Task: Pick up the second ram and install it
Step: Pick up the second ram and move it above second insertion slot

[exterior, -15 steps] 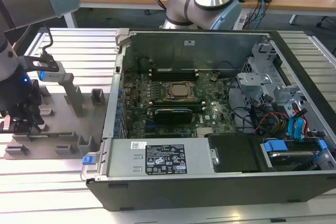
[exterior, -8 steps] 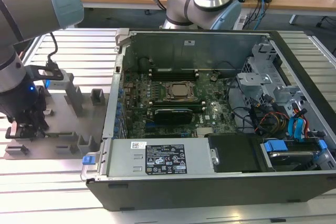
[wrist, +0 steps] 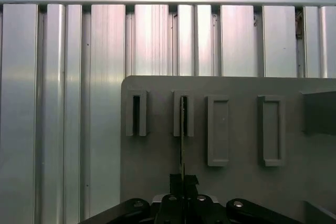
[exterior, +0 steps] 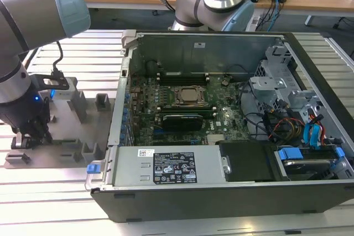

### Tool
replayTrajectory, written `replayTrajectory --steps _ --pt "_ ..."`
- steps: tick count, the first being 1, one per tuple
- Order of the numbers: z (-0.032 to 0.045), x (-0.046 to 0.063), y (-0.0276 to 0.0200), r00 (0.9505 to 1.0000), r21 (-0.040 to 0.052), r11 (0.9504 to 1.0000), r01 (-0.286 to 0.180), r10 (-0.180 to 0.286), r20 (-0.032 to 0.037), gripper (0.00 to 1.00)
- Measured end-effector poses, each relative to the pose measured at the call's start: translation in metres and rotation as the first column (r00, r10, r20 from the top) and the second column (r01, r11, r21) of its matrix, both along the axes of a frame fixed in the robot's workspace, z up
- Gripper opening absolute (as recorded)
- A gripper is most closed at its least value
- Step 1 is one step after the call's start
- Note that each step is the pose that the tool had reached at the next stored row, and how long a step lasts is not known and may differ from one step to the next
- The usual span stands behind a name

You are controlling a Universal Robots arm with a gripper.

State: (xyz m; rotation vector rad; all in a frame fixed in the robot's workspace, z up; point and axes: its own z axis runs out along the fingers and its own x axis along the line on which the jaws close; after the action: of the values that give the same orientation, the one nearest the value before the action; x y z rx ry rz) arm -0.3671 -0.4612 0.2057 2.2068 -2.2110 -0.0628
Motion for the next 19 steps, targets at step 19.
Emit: replayTrajectory --steps 19 --pt "0.0212 0.000 0.0000 1.0000 0.0003 1.0000 0.000 0.000 0.0000 0.13"
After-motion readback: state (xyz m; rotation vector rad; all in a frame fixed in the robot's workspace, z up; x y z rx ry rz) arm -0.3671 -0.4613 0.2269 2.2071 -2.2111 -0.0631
